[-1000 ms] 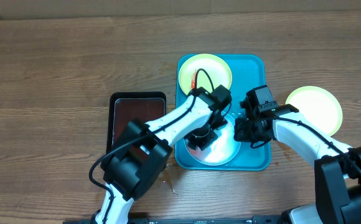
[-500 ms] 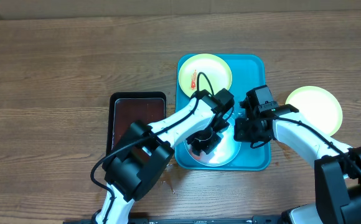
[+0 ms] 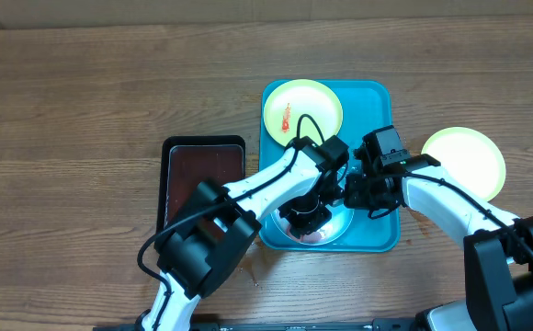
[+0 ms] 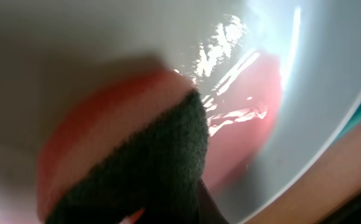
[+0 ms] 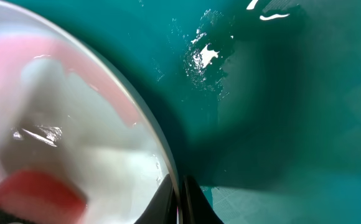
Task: Clean dirty plates on tray and stack at the side
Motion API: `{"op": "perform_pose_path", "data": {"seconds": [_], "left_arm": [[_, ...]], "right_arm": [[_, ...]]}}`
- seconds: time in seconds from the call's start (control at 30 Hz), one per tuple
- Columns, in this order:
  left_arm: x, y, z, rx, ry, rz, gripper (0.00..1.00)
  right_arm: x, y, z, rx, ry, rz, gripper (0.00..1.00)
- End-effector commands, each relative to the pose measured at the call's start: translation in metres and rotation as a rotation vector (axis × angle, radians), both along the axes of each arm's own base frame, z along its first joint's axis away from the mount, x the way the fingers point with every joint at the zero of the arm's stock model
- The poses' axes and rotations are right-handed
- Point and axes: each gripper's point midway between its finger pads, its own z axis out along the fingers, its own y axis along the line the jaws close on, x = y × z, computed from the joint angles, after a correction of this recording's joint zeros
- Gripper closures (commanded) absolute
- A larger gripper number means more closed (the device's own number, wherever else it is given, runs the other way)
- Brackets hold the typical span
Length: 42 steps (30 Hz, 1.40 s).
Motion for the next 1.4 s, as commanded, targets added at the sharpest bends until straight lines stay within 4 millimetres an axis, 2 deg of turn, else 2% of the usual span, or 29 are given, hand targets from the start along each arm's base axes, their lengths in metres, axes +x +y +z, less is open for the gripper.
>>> {"op": "perform_pose_path", "data": {"seconds": [0.0, 0.17, 0.33, 0.43, 0.63, 0.7, 0.83, 0.97, 1.13, 1.37], "left_arm": [[0.034, 0.028, -0.016, 0.179, -0.183, 0.089, 0.96], [0.062, 0.060, -0.011, 0.333, -0.334, 0.336, 0.96], [0.073, 0.081, -0.011, 0.371, -0.336, 0.557, 0.96], [0.078, 0.091, -0.012, 0.359, -0.288, 0.677, 0.96], [0.087, 0.097, -0.016, 0.231, -0.095, 0.861, 0.96], [0.090, 0.091, -0.014, 0.156, -0.014, 0.917, 0.96], [0.099, 0.066, -0.007, -0.027, 0.109, 0.966, 0.96], [0.106, 0.044, -0.005, -0.112, 0.091, 0.931, 0.96], [0.104, 0.011, -0.004, -0.180, 0.040, 0.834, 0.96], [0.100, -0.012, 0.005, -0.279, 0.104, 0.805, 0.96]], "right_arm": [[-0.001, 0.004, 0.000, 0.020, 0.009, -0.017, 0.96], [-0.001, 0.004, 0.000, 0.020, 0.009, -0.017, 0.96], [-0.002, 0.004, 0.000, 0.019, 0.012, -0.017, 0.96], [-0.002, 0.004, 0.000, 0.018, 0.012, -0.017, 0.96], [-0.002, 0.004, 0.000, 0.019, 0.011, -0.016, 0.96], [-0.002, 0.004, 0.000, 0.018, 0.011, -0.016, 0.96], [-0.002, 0.004, 0.000, 0.018, 0.011, -0.014, 0.96], [-0.002, 0.004, 0.000, 0.018, 0.010, -0.013, 0.96], [-0.002, 0.004, 0.000, 0.018, 0.010, -0.013, 0.96], [-0.002, 0.004, 0.000, 0.018, 0.010, -0.013, 0.96]]}}
